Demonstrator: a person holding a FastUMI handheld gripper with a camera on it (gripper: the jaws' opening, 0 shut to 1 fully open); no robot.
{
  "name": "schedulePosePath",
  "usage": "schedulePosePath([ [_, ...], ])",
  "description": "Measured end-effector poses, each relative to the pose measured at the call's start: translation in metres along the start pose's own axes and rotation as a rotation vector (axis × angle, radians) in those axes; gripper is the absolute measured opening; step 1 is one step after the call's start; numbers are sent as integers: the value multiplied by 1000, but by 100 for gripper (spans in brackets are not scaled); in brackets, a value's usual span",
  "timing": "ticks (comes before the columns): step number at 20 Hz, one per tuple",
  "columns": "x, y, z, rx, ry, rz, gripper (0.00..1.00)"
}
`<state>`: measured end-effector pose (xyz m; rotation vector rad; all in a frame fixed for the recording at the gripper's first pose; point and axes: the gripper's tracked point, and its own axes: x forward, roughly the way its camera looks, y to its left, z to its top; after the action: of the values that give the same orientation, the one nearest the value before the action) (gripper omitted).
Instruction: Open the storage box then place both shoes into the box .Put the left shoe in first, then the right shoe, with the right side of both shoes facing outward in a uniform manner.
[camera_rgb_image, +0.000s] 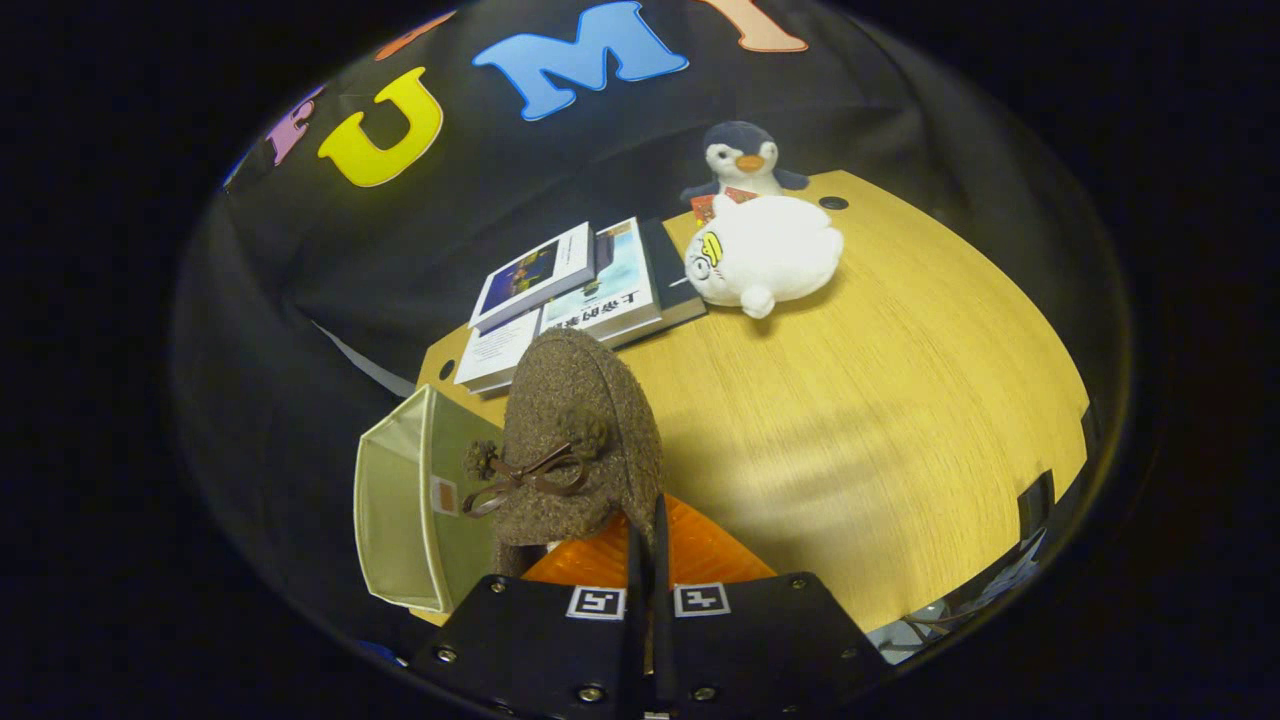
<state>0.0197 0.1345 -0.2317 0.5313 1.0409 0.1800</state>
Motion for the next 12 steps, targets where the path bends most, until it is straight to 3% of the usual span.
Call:
schedulePosePath([
  [12,8,136,6,-31,41,152,4],
])
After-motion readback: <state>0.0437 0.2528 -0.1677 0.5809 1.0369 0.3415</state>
